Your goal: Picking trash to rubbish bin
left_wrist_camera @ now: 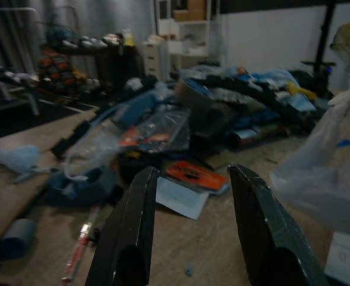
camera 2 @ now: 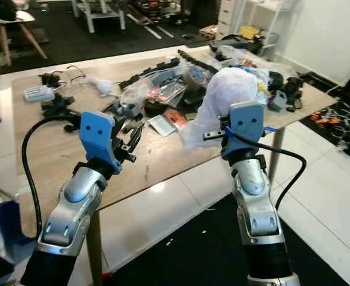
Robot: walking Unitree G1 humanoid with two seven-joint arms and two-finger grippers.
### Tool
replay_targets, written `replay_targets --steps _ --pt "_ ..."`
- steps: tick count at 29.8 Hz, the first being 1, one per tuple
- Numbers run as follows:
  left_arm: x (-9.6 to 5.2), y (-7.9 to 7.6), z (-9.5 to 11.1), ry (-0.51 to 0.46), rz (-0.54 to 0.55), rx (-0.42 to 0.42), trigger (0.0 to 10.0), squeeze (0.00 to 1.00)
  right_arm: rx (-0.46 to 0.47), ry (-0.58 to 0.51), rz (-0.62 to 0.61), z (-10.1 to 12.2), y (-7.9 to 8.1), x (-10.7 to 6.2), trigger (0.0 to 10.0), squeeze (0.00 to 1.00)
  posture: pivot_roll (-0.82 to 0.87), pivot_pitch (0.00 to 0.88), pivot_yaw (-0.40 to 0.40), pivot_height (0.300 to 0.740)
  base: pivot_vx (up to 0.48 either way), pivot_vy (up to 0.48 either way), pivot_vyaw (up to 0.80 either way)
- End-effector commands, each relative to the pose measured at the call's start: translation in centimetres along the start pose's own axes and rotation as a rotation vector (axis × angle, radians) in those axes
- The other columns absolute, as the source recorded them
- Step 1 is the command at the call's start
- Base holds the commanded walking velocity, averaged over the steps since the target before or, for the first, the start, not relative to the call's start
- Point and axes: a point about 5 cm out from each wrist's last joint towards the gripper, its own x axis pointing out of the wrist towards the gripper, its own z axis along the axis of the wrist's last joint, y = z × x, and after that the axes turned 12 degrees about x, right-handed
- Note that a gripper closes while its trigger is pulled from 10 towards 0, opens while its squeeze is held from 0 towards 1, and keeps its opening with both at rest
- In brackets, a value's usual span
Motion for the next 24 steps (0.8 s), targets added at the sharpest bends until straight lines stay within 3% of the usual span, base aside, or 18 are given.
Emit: replay_targets --steps 1,9,24 --pt "-0.2 -0.1 -0.6 0.033 -0.013 0.013 10.0 0.0 -0.004 0.01 -0.006 -0.2 -0.2 -0.2 10.0 0.0 -0.01 0.137 -0.047 0.74 0.0 0.0 -0.61" --pt "-0.5 0.0 -0.9 0.051 -0.011 0.025 10.0 0.0 -0.008 0.032 -0.007 -0.5 -0.4 -0.5 10.0 0.0 -0.01 0.195 -0.049 0.74 0.0 0.0 -0.62" --pt "-1.1 -0.7 -1.4 0.078 -0.035 0.036 10.0 0.0 -0.014 0.068 -0.006 -1.2 -0.4 -1.3 10.0 0.0 -0.02 0.201 -0.052 0.74 0.0 0.0 -0.62"
